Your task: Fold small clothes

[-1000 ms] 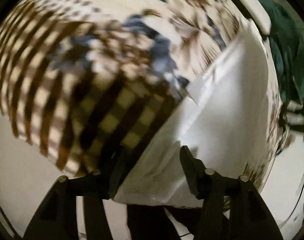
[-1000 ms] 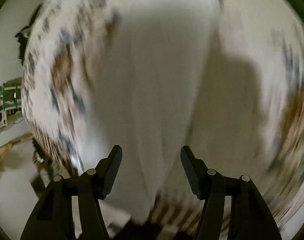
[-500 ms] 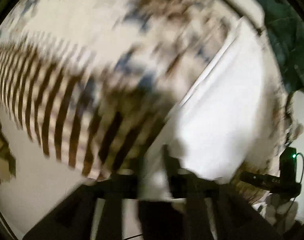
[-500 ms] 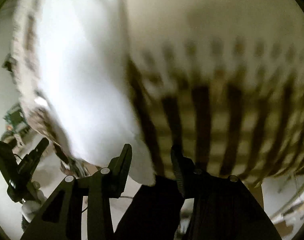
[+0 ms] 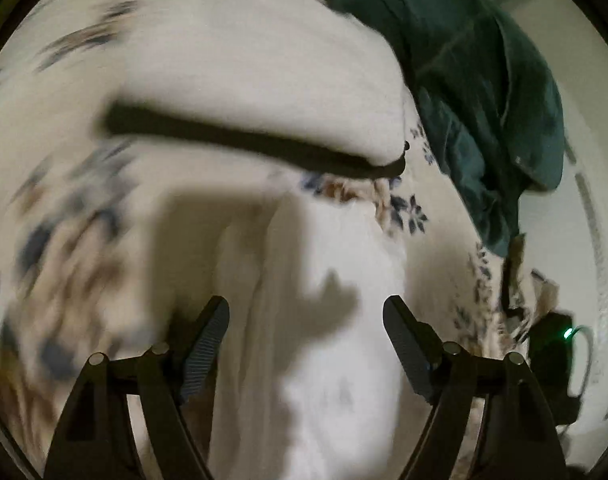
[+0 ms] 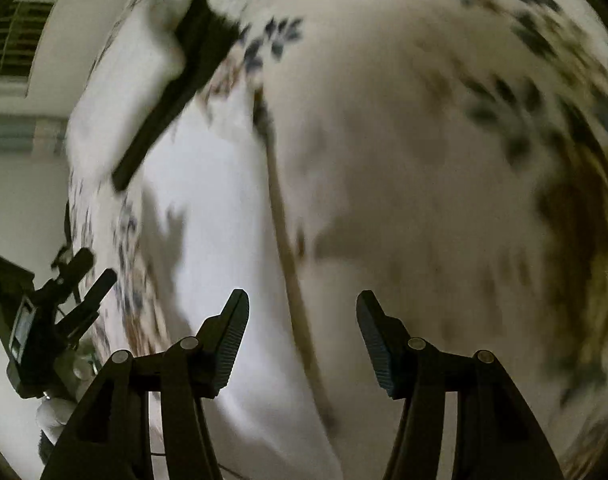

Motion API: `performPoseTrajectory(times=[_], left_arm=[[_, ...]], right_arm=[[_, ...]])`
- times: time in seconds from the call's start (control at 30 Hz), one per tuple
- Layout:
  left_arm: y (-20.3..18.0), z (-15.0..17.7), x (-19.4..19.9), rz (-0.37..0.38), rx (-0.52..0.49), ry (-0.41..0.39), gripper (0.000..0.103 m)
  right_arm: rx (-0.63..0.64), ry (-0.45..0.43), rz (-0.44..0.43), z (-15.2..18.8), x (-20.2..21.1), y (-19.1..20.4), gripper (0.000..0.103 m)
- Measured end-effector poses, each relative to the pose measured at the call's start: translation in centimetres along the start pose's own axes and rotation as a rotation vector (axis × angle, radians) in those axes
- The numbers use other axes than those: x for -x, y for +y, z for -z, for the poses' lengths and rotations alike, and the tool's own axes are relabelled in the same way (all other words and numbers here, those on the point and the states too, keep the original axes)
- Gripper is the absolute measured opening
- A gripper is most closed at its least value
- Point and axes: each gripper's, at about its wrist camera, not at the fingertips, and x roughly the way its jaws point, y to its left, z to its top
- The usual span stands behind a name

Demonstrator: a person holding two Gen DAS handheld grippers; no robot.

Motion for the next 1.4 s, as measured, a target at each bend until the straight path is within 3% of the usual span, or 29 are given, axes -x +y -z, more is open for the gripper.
performPoseTrajectory(times=[0.03,0.07,0.1,0.27,0.43,0.5,0.57,0.63,0.67,0.77,0.83,0.93,0.97,1.0,1.03,1.1,1.4], left_arm=[[-0.2,-1.1,-1.5,-0.003,-0.029,0.011,0.052],[-0.2,-2.0,-2.8,0.016,-0.054,0.019,0.022],[-0.2,-2.5,-3.8,0.008,-0.078,0.043,0.001],[1.0,-3.0,-1.9,0.015,-0.111,-0.034,0.000],[6.1,-3.7,-2.2,0.020,0.019,-0.019,0.001],[7.5,-4.2,-2.2,0.110,0.092,0.014,0.003],[8.6,-4.7,-2.3,0.168,0.165,0.033,0.016],[9.7,-5.0,-1.9,0.237,0.208,0.026,0.071],[10.2,-5.1,-1.8,0.254,0.227,0.018,0.073],[10.6,-5.0,-3.9,0.311,0.239,0.109,0.073],[9.1,-5.1,-5.6,0.316,0.193,0.149,0.073],[7.0,-5.6,-6.4,0.251,0.099,0.139,0.065],[6.3,-5.8,-6.3,0.239,0.066,0.130,0.050],[5.6,-6.0,-6.4,0.223,0.037,0.138,0.006],[5.4,-6.1,-6.5,0.216,0.024,0.142,0.006],[4.6,-6.2,-5.9,0.200,-0.016,0.119,0.006],[2.5,-5.2,1.5,0.228,-0.110,-0.017,0.006]], right_arm=[[-0.006,-0.003,0.000,-1.9,-1.0,0.5,0.058],[-0.011,-0.007,-0.007,-3.0,-1.6,1.0,0.058],[-0.012,-0.008,-0.018,-4.3,-2.0,1.2,0.058],[0.008,-0.014,-0.019,-8.3,-3.9,3.0,0.058],[0.020,0.003,-0.004,-9.5,-5.3,4.0,0.058],[0.028,0.010,-0.004,-10.4,-6.1,4.5,0.058],[0.038,0.023,-0.010,-10.6,-6.1,4.5,0.059],[0.041,0.034,-0.050,-10.4,-5.8,4.1,0.062],[0.038,0.040,-0.068,-10.4,-5.9,4.0,0.063],[0.022,0.082,-0.136,-10.7,-7.0,3.8,0.066],[-0.002,0.102,-0.187,-11.3,-7.7,3.3,0.069],[-0.038,0.118,-0.282,-11.8,-7.7,2.4,0.072],[-0.042,0.126,-0.319,-12.1,-7.4,1.9,0.072],[-0.033,0.124,-0.350,-12.2,-7.4,2.2,0.066],[-0.014,0.121,-0.338,-12.3,-7.5,2.7,0.041],[0.025,0.105,-0.287,-12.2,-7.2,3.6,0.012],[0.122,-0.012,-0.324,-9.2,-0.9,5.8,0.008]])
